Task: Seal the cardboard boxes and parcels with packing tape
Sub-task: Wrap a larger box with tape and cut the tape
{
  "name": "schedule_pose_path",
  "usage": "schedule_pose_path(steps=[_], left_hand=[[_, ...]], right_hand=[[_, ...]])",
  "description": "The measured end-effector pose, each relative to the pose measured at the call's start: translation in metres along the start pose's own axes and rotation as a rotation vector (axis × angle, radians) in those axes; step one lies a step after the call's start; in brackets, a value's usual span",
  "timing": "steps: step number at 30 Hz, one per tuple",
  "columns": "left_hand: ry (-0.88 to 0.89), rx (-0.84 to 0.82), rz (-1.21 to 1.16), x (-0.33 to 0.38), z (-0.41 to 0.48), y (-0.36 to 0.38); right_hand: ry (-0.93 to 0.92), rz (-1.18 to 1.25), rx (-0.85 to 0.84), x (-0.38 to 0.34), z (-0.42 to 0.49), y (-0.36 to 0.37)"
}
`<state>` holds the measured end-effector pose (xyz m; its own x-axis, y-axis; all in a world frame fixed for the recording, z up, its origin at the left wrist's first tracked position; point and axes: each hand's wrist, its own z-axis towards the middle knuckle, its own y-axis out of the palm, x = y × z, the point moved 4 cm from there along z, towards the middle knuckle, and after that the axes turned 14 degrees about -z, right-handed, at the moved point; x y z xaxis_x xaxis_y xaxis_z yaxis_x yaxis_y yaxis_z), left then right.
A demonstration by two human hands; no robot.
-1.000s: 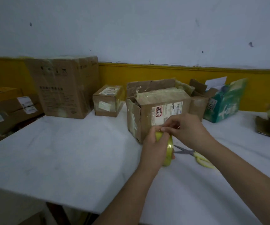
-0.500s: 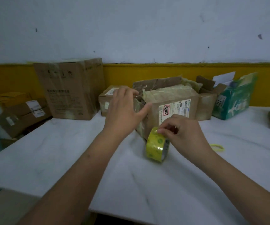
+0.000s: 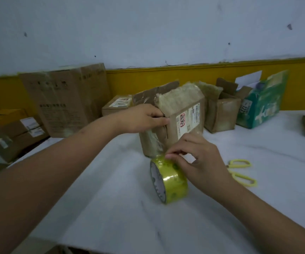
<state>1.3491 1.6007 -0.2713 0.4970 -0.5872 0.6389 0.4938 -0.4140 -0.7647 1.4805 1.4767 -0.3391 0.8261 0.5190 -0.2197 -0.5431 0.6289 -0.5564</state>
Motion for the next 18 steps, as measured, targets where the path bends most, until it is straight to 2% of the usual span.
schedule_pose_path(steps=[3,7,13,16,18], left_hand=[[0.055,-0.064,0.001,0.015,-0.001,0.011],[0.09,-0.019,0.017,0.025,-0.001,0.018],[0.196,0.032,0.261,0.028,0.0,0.036],[0.208,0.039,0.282,0.035,-0.006,0.034],[0.273,0.151,0.33,0.038,-0.019,0.023]], right_hand=[[0.057,0.058,0.022,0.0,-0.001,-0.002],[0.211,0.24,0.036,0.006,-0.006,-0.005],[0.359,0.331,0.069,0.014,-0.009,-0.008],[0.397,0.357,0.088,0.017,-0.01,-0.008],[0.423,0.364,0.112,0.02,-0.01,-0.011]])
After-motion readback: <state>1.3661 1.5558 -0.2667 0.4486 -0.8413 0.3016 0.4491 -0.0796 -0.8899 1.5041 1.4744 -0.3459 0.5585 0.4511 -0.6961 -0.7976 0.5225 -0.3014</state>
